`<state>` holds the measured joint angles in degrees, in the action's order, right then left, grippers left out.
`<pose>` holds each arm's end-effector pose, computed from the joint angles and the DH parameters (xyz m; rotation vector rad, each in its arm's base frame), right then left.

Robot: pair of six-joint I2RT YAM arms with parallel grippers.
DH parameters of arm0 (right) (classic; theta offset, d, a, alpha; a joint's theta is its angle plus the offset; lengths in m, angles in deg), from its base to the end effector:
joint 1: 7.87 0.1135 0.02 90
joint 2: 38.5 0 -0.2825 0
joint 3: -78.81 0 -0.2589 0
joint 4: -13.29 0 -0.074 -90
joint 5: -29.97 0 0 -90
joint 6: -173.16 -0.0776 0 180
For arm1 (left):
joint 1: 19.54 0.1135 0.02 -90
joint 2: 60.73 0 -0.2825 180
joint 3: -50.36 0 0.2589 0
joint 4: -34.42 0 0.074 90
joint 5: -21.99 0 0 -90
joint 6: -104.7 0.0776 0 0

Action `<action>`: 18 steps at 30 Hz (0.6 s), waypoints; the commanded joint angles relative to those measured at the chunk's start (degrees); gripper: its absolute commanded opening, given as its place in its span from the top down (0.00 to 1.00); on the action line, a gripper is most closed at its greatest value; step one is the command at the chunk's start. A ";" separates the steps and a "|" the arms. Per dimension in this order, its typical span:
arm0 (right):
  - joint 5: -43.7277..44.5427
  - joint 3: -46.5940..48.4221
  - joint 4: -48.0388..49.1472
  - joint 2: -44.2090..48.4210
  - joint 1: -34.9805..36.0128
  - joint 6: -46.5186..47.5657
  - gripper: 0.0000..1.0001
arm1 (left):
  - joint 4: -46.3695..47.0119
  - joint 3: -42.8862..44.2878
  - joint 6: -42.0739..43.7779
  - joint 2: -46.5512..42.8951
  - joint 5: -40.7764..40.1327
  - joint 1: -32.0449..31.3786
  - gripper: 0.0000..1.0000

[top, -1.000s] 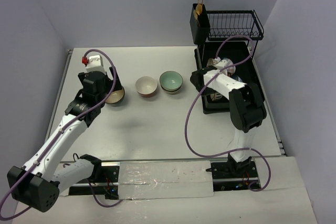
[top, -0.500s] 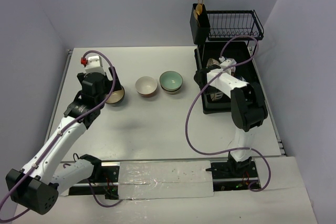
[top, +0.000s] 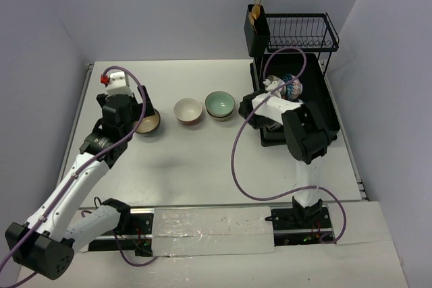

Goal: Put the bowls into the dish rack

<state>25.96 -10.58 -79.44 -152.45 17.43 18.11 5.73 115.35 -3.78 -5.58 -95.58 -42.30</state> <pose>0.3382 0.0742 0.1978 0.2522 1.8668 -1.5126 0.2433 -0.0631 0.3434 -0.2531 1.8442 -0.0408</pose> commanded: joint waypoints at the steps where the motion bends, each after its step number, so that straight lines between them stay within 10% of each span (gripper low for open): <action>1: 14.29 0.13 -3.46 -1.27 1.16 -3.32 1.00 | 2.19 -0.79 1.17 -1.28 -0.73 -0.26 0.01; 9: 14.20 0.48 -3.64 -0.31 1.07 -3.85 0.60 | 2.28 -0.79 1.17 -1.37 -0.29 -0.26 0.01; 18: 14.11 0.57 -3.64 4.17 1.77 -3.94 0.52 | 2.28 -0.79 0.99 -1.89 0.06 -0.26 0.01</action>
<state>25.35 -10.58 -79.97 -152.21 17.82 17.69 5.84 114.57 -3.38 -6.28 -95.71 -42.30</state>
